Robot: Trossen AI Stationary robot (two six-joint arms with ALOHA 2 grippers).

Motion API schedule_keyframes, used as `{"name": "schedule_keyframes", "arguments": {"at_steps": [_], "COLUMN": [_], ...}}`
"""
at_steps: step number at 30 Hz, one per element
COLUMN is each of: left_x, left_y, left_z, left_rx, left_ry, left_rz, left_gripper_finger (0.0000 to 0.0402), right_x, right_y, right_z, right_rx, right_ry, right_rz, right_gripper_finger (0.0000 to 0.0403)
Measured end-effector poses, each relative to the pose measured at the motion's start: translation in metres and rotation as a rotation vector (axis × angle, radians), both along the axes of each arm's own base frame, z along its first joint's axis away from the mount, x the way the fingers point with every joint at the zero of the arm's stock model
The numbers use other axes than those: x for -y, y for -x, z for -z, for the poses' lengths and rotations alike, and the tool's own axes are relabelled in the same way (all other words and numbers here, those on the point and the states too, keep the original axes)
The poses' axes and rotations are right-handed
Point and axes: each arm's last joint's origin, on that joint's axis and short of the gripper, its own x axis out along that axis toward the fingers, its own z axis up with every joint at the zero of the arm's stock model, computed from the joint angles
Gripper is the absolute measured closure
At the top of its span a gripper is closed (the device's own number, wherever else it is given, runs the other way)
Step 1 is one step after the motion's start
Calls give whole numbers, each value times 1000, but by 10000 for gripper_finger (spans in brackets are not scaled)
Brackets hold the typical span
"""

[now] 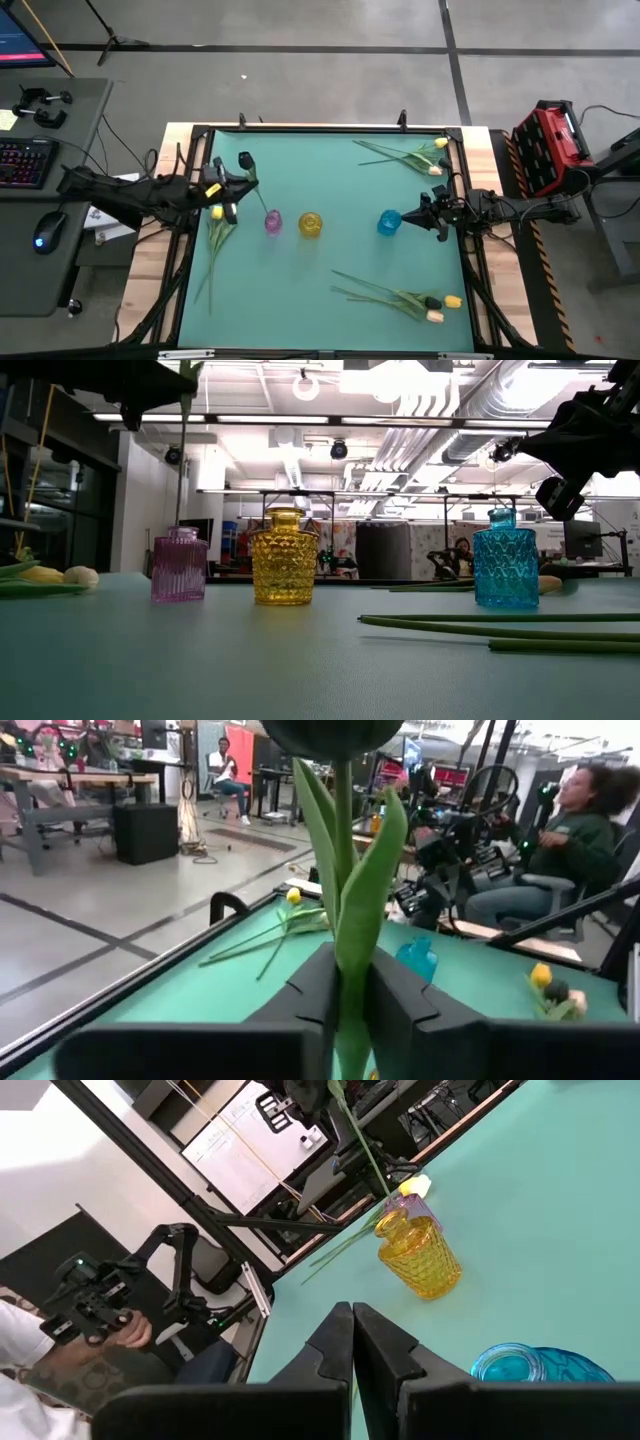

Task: Sort flowers into vase by color
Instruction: Put the middle left black tulip into the pink vase

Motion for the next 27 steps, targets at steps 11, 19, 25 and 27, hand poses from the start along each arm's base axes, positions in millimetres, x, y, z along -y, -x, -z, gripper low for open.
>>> {"name": "schedule_keyframes", "arguments": {"at_steps": [11,19,25,27], "left_x": [0,1,-1,-2], "left_y": [-1,0,5,8], "left_z": [2,-2,-5,-7], "left_rx": [26,28,-104,-151], "left_ry": [124,206,179,184], "left_rz": [2,17,-34,-64], "left_gripper_finger": [225,163,151,151], "right_x": [0,0,0,0], "right_y": [0,0,0,0], "right_z": [0,0,0,0], "right_rx": [0,0,0,0], "right_ry": [0,0,0,0], "right_rz": [0,0,-1,0], "right_gripper_finger": [402,402,402,402]}}
